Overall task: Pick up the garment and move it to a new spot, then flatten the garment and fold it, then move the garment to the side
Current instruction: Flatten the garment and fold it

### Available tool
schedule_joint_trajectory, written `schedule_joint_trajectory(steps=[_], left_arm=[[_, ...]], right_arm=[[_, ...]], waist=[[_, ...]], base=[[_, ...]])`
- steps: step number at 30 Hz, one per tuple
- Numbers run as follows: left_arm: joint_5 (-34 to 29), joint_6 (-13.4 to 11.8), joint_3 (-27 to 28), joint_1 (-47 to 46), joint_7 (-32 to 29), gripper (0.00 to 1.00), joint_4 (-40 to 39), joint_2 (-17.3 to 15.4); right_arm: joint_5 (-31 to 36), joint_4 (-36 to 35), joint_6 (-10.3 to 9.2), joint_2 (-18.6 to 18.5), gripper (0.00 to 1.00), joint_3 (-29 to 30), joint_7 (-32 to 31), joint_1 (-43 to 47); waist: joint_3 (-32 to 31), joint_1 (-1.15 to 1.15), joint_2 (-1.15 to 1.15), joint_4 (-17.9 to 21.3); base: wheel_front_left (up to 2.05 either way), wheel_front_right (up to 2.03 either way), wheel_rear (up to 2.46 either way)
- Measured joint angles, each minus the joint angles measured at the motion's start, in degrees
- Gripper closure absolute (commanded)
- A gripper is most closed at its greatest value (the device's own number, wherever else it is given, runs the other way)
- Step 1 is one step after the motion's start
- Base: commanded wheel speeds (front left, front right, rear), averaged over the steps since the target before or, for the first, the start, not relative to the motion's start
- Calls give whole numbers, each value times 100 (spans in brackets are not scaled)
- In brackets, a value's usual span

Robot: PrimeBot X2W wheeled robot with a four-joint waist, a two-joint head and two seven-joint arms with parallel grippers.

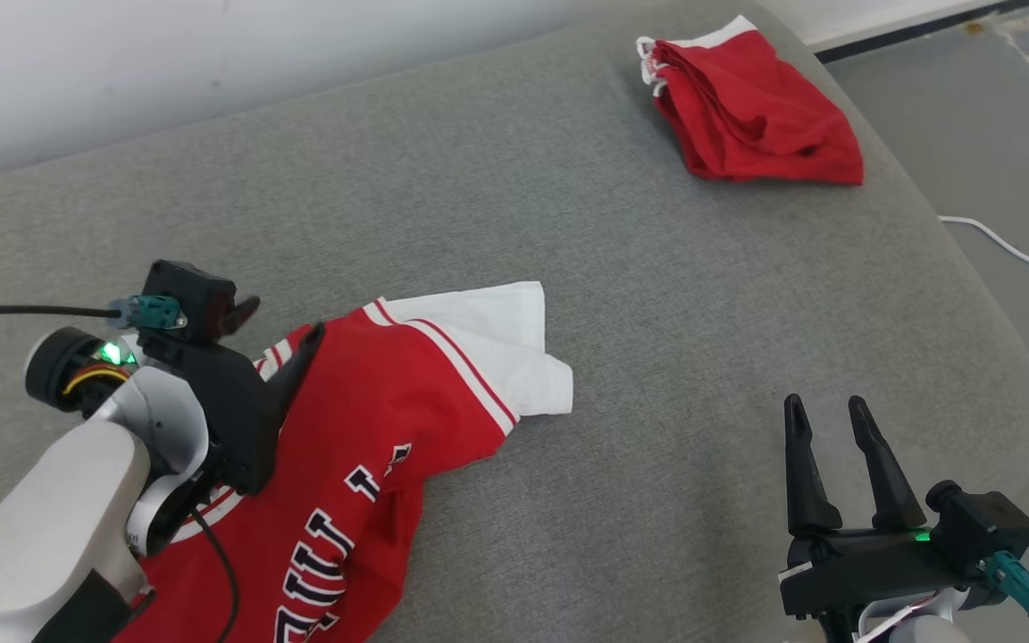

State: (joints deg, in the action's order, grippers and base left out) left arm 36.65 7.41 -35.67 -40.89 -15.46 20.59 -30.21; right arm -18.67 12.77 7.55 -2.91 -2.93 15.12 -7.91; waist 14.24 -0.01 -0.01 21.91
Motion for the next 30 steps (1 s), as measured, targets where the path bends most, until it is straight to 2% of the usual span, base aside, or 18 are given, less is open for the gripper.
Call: schedule_joint_trajectory(steps=[2,12,13,14,15,16,26,30], left_arm=[[244,1,-149,-35,-121,0,85,-21],[586,2,-713,-159,-480,0,495,-318],[599,2,-801,-188,-538,15,569,-336],[605,2,-827,-196,-525,65,582,-338],[611,2,-842,-216,-465,95,589,-339],[604,2,-873,-247,-415,100,589,-343],[583,4,-620,-755,480,100,412,-177],[630,-148,-299,-912,829,100,417,-302]], right_arm=[[-31,12,0,1,0,-10,0,-2],[-118,2,0,1,0,-7,0,-2],[-121,-1,0,1,0,-1,0,-5],[-123,-7,0,1,0,3,0,-8],[-123,-14,0,1,0,12,0,-16],[-123,-23,0,1,0,21,0,-22],[15,-16,0,1,0,134,0,-14],[74,-18,0,2,0,177,1,-25]], waist=[[35,0,0,73],[166,1,0,267],[180,1,0,280],[187,1,0,283],[191,1,0,283],[191,1,0,281],[98,1,0,17],[38,1,0,-131]], base=[[0,0,0],[0,0,0],[0,0,0],[0,0,0],[0,0,0],[0,0,0],[0,0,0],[0,0,0]])
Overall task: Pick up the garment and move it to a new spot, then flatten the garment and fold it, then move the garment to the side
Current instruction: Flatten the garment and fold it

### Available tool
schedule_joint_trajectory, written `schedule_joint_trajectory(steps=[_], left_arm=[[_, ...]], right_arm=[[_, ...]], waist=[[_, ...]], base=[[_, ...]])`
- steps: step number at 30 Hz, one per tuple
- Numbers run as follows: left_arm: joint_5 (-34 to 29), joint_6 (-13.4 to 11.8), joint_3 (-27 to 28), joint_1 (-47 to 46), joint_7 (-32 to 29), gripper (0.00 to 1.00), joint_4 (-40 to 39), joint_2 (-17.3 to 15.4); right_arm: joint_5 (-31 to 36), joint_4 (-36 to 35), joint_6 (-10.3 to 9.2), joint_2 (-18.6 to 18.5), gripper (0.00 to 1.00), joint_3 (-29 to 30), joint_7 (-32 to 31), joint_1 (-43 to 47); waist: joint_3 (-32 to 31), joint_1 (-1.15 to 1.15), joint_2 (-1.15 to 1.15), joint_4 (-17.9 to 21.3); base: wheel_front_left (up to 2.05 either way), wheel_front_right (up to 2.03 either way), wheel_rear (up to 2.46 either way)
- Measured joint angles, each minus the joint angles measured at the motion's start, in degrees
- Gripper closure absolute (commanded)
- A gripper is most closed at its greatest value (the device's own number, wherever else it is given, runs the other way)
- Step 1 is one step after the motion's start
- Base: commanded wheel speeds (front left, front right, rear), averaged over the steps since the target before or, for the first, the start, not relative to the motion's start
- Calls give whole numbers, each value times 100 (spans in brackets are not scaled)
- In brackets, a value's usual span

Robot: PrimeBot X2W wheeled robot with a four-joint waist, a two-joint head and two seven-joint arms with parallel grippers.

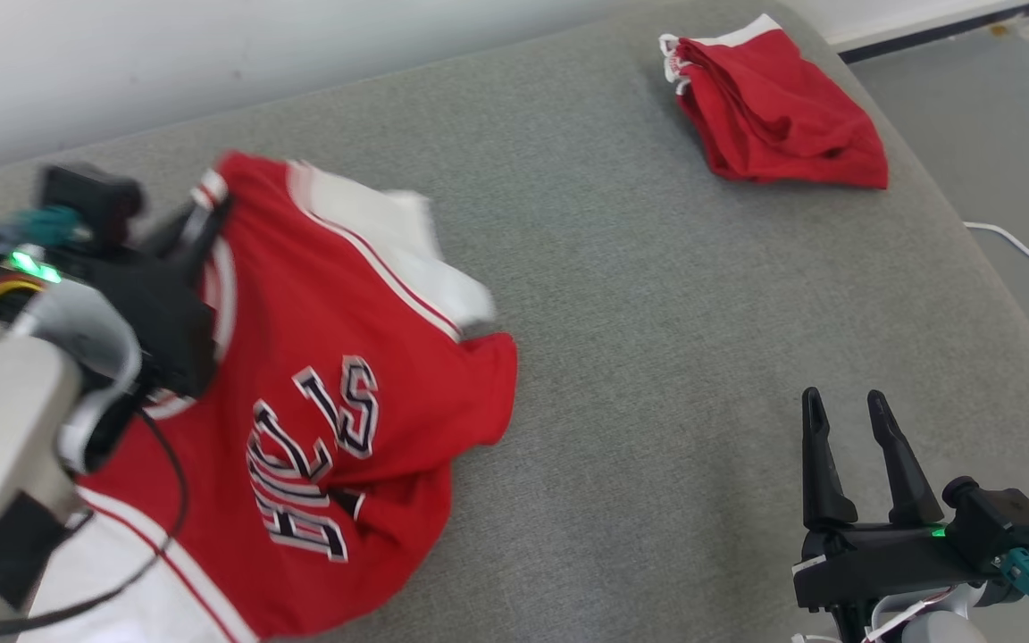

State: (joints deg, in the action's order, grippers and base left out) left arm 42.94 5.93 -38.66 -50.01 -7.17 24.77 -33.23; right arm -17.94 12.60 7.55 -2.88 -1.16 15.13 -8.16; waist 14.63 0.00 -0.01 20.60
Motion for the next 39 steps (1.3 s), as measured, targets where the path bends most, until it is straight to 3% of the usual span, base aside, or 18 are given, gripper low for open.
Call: schedule_joint_trajectory(steps=[14,17,18,19,20,21,31,39], left_arm=[[-19,-758,1020,287,1374,100,437,-1148],[-129,-849,1060,369,1639,87,658,-1276],[-126,-843,1055,412,1678,77,732,-1273],[-127,-839,1032,454,1709,53,814,-1259],[-160,-832,979,492,1726,16,878,-1250],[-187,-789,947,511,1774,0,945,-1221],[-348,-772,1098,370,2174,0,932,-877],[-605,-904,1485,603,2220,0,133,-684]], right_arm=[[147,-52,0,-1,0,77,-1,-31],[176,-62,0,-1,0,93,-1,-40],[182,-66,0,-1,0,98,-1,-42],[187,-67,0,0,0,100,-1,-49],[204,-67,0,-1,0,109,-1,-58],[218,-67,0,-2,0,122,-1,-62],[402,-63,0,0,0,225,0,-55],[497,-24,0,1,0,281,0,63]], waist=[[60,0,1,-152],[127,0,1,-144],[149,0,1,-144],[168,0,1,-145],[183,0,1,-150],[192,0,1,-160],[25,0,1,-427],[-305,1,1,-811]], base=[[0,0,0],[0,0,0],[0,0,0],[0,0,0],[0,0,0],[0,0,0],[0,0,0],[0,0,0]])
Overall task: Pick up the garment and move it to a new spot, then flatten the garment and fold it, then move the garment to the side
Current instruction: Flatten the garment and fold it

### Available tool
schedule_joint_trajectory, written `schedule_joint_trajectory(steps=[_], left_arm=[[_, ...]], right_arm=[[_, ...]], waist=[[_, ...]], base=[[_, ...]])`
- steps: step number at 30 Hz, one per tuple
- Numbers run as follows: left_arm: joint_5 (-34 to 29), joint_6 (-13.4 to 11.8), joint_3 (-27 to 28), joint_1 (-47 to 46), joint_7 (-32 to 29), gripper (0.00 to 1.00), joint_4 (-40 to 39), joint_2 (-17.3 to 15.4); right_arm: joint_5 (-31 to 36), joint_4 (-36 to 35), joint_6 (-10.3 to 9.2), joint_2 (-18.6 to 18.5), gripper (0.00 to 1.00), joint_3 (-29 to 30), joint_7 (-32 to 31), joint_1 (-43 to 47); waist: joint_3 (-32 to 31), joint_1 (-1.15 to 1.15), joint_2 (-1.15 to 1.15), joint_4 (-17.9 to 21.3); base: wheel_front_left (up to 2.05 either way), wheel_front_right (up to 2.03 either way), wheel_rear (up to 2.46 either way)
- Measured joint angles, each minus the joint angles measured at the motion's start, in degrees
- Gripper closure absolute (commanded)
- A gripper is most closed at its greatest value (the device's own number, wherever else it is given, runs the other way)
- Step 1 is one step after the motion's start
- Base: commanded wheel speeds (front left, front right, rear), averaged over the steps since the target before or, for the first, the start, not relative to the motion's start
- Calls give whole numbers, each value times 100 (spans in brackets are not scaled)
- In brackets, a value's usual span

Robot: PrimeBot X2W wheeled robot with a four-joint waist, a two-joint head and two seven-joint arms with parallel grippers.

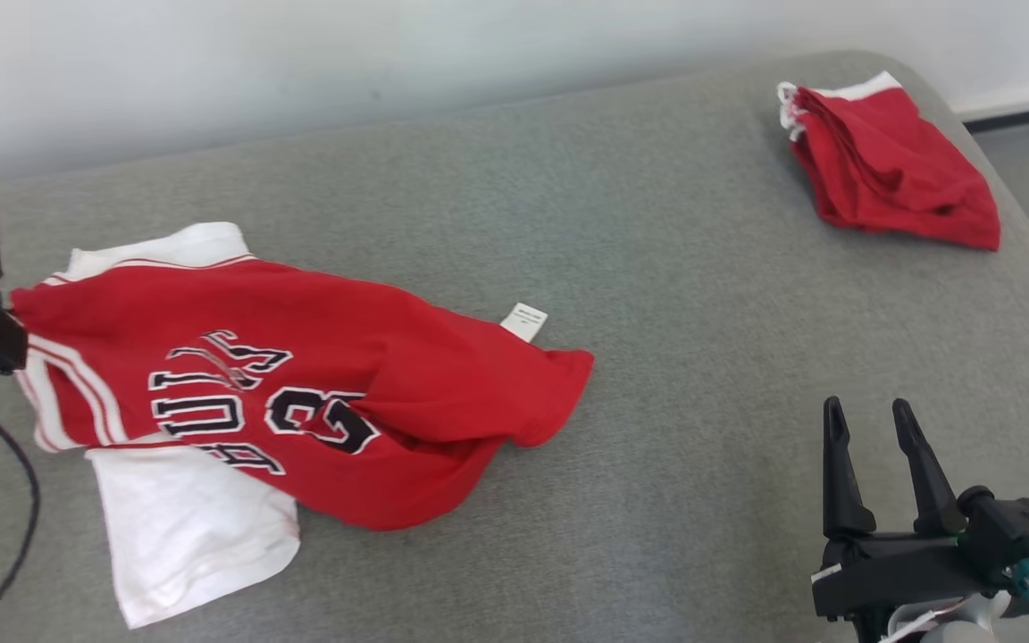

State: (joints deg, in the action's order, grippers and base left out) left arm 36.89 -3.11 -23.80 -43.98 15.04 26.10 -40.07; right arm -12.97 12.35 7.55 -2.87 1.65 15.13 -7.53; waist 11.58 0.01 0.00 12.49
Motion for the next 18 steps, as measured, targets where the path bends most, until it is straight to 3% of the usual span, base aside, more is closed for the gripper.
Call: schedule_joint_trajectory(steps=[9,18], left_arm=[[-400,-253,811,1178,1,0,-1390,427],[-940,-283,1449,2585,1,0,-2257,1237]], right_arm=[[44,10,0,0,0,16,-1,181],[153,62,0,-1,0,47,-1,277]], waist=[[-290,0,0,-498],[-544,0,0,-873]], base=[[0,0,0],[0,0,0]])
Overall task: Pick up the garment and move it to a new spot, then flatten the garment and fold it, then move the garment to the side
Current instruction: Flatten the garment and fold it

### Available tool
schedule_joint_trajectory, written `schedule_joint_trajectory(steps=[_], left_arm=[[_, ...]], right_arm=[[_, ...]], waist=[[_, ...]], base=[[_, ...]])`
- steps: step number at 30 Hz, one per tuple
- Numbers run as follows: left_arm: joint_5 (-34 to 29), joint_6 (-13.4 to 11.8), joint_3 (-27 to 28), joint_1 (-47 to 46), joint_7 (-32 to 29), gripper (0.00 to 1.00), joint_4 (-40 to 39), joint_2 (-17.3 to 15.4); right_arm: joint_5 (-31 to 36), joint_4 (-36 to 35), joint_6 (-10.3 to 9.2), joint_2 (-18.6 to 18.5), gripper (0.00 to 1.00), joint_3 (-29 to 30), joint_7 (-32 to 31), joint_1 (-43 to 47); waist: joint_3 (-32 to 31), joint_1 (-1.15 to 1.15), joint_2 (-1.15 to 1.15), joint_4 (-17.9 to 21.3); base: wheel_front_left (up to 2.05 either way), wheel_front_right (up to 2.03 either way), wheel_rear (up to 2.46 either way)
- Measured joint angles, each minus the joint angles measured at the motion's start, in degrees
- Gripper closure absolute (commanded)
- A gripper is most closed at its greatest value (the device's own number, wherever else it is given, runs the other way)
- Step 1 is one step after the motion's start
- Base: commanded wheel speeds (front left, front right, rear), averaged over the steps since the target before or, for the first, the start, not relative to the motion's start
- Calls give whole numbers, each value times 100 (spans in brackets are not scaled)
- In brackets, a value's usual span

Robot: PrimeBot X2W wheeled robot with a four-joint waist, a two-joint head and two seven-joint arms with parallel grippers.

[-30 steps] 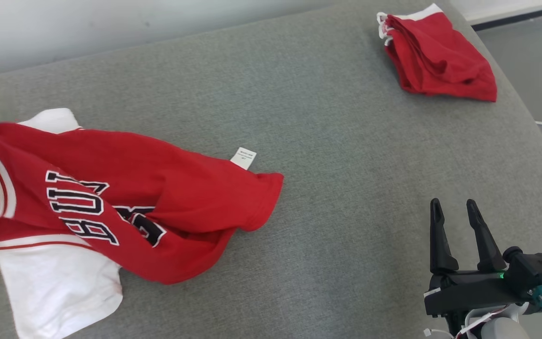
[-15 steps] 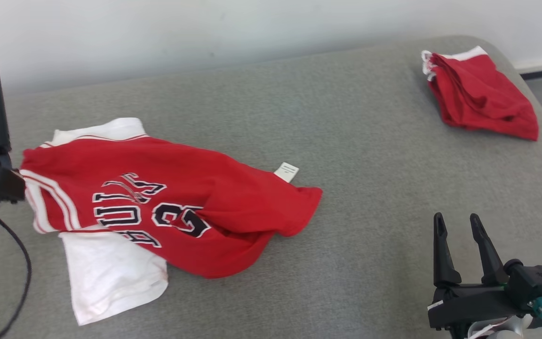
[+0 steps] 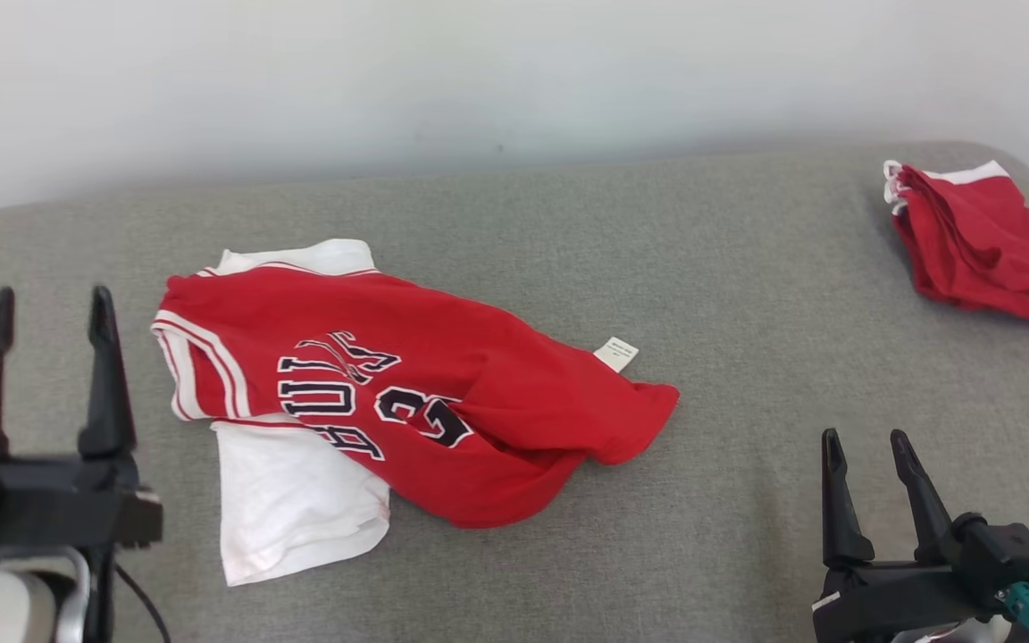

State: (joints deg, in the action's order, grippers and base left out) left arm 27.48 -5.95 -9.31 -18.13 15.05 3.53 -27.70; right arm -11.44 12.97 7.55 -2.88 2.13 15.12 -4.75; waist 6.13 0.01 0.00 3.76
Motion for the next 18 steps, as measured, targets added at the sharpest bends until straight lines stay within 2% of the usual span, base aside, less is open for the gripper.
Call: schedule_joint_trajectory(steps=[10,18], left_arm=[[-565,604,421,1141,0,0,-158,893],[-1056,850,781,1852,0,0,-138,1486]], right_arm=[[97,62,0,0,0,-14,-31,125],[94,59,0,1,0,-47,-104,274]], waist=[[-311,-1,0,-287],[-480,0,0,-507]], base=[[0,0,0],[0,0,0]])
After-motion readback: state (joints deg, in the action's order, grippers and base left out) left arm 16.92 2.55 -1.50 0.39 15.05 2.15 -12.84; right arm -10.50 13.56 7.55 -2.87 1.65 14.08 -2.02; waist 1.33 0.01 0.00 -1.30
